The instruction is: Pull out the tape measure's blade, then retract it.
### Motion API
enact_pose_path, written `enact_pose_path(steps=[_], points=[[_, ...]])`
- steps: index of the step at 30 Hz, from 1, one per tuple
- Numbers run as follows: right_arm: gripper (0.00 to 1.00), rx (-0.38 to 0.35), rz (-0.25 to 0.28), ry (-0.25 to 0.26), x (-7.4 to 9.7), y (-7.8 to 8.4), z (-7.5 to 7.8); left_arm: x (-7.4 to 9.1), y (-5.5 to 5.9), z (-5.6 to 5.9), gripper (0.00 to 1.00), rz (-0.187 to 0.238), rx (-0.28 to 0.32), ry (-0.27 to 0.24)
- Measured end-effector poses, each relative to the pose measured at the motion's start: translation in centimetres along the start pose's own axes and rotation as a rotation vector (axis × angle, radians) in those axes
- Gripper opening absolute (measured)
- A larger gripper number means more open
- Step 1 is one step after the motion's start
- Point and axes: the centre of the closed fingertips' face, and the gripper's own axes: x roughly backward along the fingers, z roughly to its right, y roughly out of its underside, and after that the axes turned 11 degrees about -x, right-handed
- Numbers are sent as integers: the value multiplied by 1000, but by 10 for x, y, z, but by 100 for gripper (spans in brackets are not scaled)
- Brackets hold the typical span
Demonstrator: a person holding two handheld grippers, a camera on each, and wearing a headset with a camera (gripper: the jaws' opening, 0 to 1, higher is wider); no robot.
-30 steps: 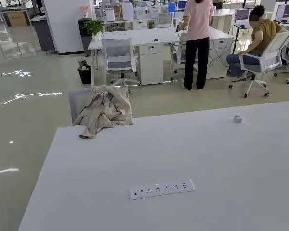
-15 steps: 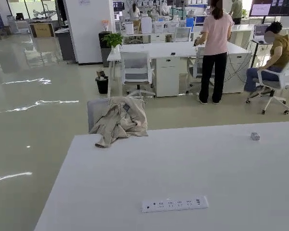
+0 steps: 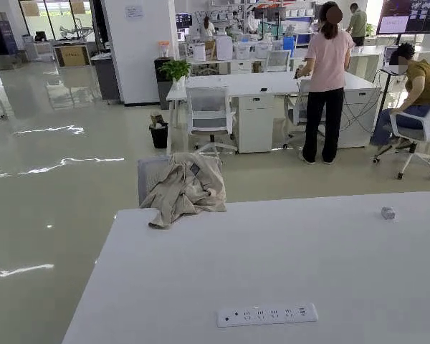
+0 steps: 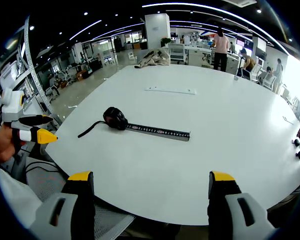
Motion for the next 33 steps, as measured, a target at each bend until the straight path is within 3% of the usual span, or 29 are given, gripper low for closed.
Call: enact_pose_path(steps=[17,33], points=[[98,21,-14,1,-18,-2,13,-18,-9,-18,98,16,12,-44],[97,68,-29,-12,-41,-4,21,-39,-17,-21,97,38,12,-56]])
